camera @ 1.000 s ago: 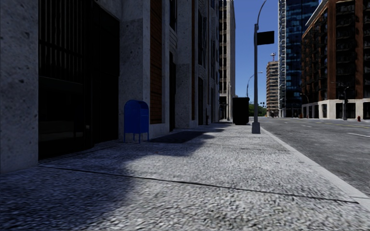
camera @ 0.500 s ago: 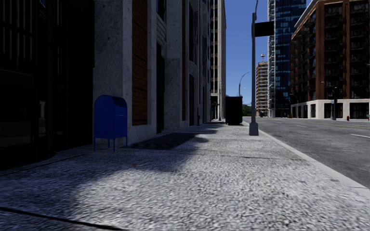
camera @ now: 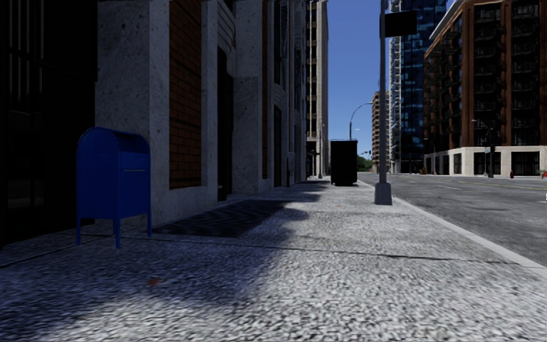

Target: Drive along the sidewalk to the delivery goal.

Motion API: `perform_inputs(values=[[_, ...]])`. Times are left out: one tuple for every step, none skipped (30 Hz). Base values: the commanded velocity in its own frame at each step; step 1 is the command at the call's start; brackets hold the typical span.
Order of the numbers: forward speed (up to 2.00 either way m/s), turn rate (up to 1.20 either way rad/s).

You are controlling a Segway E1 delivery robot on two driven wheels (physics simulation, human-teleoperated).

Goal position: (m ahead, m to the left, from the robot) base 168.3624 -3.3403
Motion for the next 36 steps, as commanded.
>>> perform_inputs(values=[[2.00,-0.28],[2.00,-0.28],[2.00,-0.28],[2.00,-0.28],[2.00,-0.28],[2.00,-0.28],[2.00,-0.28],[2.00,-0.28],[2.00,-0.28],[2.00,-0.28],[2.00,-0.28],[2.00,-0.28],[2.00,-0.28],[2.00,-0.28],[2.00,-0.28],[2.00,-0.28],[2.00,-0.28],[2.00,-0.28],[2.00,-0.28],[2.00,-0.28],[2.00,-0.28],[2.00,-0.28],[2.00,-0.28],[2.00,-0.28],[2.00,-0.28],[2.00,-0.28],[2.00,-0.28],[2.00,-0.28],[2.00,-0.28],[2.00,-0.28],[2.00,-0.28],[2.00,-0.18],[2.00,0.00],[2.00,0.00],[2.00,0.00],[2.00,0.00]])
